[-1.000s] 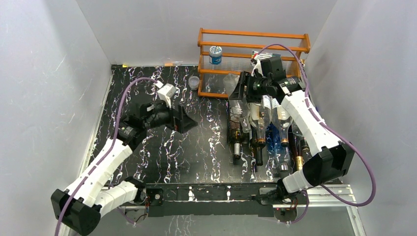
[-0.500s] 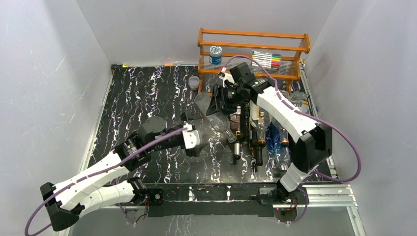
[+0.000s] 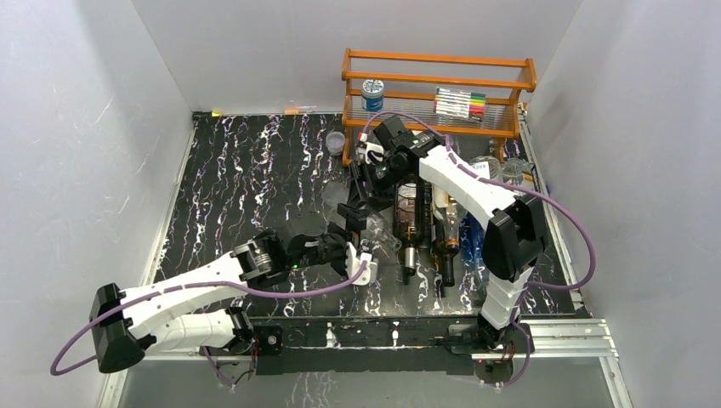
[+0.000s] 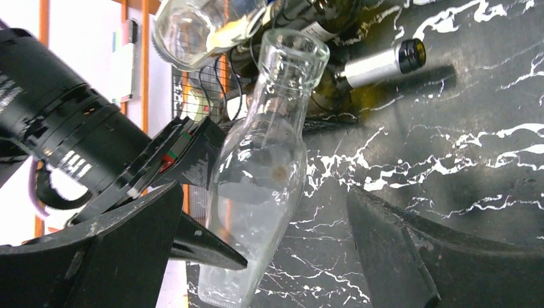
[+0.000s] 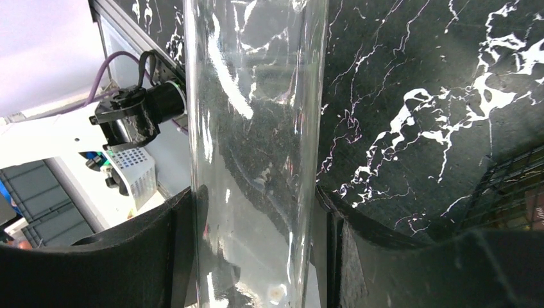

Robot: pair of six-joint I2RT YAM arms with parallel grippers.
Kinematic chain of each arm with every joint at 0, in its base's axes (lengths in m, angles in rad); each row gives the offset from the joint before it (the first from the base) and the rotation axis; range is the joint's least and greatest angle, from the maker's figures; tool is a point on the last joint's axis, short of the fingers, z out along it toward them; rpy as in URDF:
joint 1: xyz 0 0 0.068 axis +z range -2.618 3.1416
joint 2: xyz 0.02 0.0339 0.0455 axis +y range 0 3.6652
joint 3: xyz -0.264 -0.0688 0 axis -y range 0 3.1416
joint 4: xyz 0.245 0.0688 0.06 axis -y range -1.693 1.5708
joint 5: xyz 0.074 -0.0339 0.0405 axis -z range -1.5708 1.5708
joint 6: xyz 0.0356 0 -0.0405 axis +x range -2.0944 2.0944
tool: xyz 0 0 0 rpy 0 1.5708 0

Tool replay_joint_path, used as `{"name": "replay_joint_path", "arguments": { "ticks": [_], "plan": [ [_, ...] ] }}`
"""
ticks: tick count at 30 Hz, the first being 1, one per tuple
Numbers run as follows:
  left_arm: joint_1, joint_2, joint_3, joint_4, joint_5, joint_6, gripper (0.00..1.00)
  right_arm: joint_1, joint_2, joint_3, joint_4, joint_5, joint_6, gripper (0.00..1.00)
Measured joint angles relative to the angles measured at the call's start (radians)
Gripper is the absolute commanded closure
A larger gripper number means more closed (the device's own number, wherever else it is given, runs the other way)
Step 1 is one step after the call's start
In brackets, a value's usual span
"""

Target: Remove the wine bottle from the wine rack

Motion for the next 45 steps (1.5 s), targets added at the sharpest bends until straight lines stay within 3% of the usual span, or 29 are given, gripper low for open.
{"name": "replay_joint_path", "arguments": {
  "ticks": [6, 10, 18, 22, 27, 29, 34, 37, 45],
  "plan": [
    [0.0, 0.099, 0.014, -0.024, -0.014, 0.054, 0.04, 0.024, 0.003, 0.0, -0.011, -0.007, -0.007, 0.84],
    [-0.001, 0.161, 0.037, -0.022, -0.038, 0.08, 0.15, 0.03, 0.004, 0.0, -0.011, -0.002, -0.019, 0.84],
    [-0.007, 0.211, 0.051, -0.003, -0.081, 0.136, 0.18, 0.03, 0.003, -0.007, -0.01, 0.005, -0.023, 0.84],
    [-0.011, 0.234, 0.055, 0.002, -0.109, 0.175, 0.36, 0.03, 0.003, -0.018, -0.002, 0.013, -0.026, 0.84],
    [-0.013, 0.243, 0.055, 0.019, -0.142, 0.22, 0.65, 0.038, 0.003, -0.031, 0.008, 0.006, -0.034, 0.8],
    [-0.014, 0.246, 0.055, 0.018, -0.152, 0.229, 0.74, 0.039, 0.003, -0.032, 0.02, 0.003, -0.044, 0.73],
    [-0.015, 0.248, 0.055, 0.015, -0.164, 0.23, 0.85, 0.038, 0.003, -0.042, 0.038, -0.001, -0.048, 0.26],
    [-0.019, 0.231, 0.039, 0.013, -0.164, 0.209, 0.93, 0.039, 0.002, -0.057, 0.05, 0.0, -0.05, 0.04],
    [-0.026, 0.128, -0.043, 0.032, -0.155, 0.095, 1.0, 0.023, 0.001, -0.088, 0.066, -0.013, -0.047, 0.02]
  ]
}}
